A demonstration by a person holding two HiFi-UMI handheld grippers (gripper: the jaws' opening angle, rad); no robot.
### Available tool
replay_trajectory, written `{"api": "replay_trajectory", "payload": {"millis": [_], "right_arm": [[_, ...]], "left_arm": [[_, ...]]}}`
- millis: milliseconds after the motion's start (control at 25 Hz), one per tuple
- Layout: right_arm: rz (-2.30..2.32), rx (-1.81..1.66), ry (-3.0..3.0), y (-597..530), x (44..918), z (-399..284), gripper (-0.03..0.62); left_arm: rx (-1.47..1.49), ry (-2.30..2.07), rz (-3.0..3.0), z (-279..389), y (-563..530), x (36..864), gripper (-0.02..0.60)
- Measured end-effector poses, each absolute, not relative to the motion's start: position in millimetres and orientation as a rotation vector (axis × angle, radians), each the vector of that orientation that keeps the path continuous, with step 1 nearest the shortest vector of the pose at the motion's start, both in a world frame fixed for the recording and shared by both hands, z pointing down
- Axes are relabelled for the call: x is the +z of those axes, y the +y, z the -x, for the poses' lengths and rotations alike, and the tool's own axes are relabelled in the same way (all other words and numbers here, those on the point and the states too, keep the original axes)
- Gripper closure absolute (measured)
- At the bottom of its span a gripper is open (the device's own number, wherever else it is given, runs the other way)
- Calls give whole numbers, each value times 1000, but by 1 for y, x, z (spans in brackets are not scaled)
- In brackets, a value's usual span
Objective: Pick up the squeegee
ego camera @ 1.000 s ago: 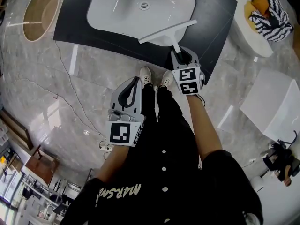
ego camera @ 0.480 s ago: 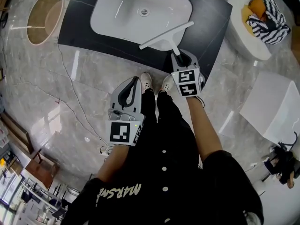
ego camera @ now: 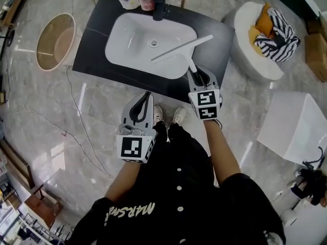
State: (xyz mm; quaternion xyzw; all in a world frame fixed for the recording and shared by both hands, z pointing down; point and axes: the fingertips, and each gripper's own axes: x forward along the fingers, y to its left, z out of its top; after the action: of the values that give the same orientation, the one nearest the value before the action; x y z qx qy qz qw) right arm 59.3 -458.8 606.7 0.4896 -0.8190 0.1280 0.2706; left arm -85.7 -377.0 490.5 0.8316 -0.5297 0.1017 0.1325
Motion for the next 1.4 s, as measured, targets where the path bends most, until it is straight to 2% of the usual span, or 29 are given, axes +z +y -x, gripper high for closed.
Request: {"api": "replay_trajectory", "payload": {"millis": [480,800,1080,1400], "right_arm": [[-1597,79,-2343,-484,443,-73,508],[-1736,-69,-2402,-489,364,-84,508],[-1834,-155,-2435,-481,321,-96,508],[-1852,-175,-2445,-473,312,-98,508]], "left_arm": [[147,-1505,-2605,65,-406,414,563],[79,-1503,-2679,59,-413,382,563],[33,-1526,-2715,54,-417,362,563],[26,-1547,-2716,56,-413,356,563]]}}
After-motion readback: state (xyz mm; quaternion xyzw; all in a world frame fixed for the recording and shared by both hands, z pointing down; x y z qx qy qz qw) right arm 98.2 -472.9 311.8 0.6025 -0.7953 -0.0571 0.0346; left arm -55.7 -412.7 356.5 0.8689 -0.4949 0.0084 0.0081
